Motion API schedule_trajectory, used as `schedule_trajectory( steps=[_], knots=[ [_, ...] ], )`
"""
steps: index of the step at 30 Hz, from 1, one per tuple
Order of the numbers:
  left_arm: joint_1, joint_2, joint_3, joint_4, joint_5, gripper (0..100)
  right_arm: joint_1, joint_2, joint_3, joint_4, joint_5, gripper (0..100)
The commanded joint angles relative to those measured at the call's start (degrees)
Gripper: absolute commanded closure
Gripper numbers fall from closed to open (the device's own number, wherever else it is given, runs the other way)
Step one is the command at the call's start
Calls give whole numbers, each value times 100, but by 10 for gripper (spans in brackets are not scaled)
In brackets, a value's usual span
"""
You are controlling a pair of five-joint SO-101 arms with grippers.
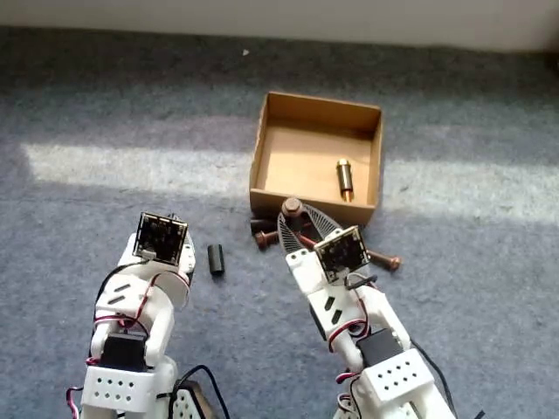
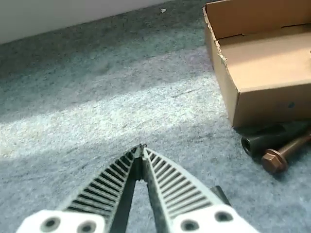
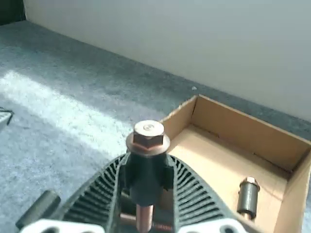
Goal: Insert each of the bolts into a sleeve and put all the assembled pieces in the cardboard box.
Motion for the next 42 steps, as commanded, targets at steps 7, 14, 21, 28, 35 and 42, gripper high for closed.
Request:
schedule_trajectory(
  steps=[7,14,21,28,35,42],
  knots=[
    [31,-4,171,53,-62,994,198,-75,-1516,2923,-53,992],
    [31,-31,171,53,-70,989,866,901,-3266,3688,-53,992],
    [22,-40,171,53,-70,989,1191,3714,-5156,3486,-18,992],
    [31,-31,171,53,-70,989,1684,5877,-6721,2598,-18,992],
    [57,-4,171,53,-299,989,1736,7574,-8101,2536,-53,992],
    [66,-4,171,53,-404,989,1640,8804,-8497,2510,-53,992]
  ],
)
